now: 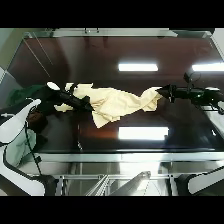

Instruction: Fold the shirts.

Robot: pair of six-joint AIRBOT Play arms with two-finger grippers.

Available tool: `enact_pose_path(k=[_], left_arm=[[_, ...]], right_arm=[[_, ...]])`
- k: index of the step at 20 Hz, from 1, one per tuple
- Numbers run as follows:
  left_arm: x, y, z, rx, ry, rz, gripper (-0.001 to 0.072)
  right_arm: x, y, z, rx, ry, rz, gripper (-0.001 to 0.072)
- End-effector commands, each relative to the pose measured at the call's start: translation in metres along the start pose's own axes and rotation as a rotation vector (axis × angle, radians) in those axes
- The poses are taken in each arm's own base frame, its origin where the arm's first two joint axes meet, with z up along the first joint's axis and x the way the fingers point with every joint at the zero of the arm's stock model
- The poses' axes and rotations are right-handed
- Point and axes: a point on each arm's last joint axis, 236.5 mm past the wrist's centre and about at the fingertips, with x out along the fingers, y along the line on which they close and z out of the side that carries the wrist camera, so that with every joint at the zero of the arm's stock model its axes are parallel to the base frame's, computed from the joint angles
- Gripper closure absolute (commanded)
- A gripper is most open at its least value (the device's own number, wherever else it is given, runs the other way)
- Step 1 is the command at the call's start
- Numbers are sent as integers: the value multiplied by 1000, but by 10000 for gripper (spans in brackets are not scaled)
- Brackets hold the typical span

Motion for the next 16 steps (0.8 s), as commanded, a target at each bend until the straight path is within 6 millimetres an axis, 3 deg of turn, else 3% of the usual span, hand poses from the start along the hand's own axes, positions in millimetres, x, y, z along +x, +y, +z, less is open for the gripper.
enact_pose_path(k=[1,3,5,7,8,10,12,14,16], left_arm=[[-13,-32,-9,66,83,-71,695],[-35,-38,-19,101,103,-53,695],[-66,-57,-39,136,134,-83,695],[-102,-83,-65,181,127,-122,694],[-123,-104,-79,202,104,-182,694],[-182,-176,-113,307,18,-409,693],[-269,-261,-148,507,-210,-640,693],[-358,-336,-204,774,-524,-706,693],[-414,-386,-255,976,-859,-559,681]], right_arm=[[-8,16,-9,-20,37,45,698],[-24,30,-7,-47,24,63,698],[-50,46,0,-78,-18,75,699],[-79,74,-1,-138,-49,99,698],[-93,97,-5,-187,-62,120,699],[-128,179,-18,-366,-145,240,698],[-181,298,-52,-644,-323,434,698],[-232,406,-126,-976,-492,536,698],[-250,474,-191,-1281,-668,405,699]])
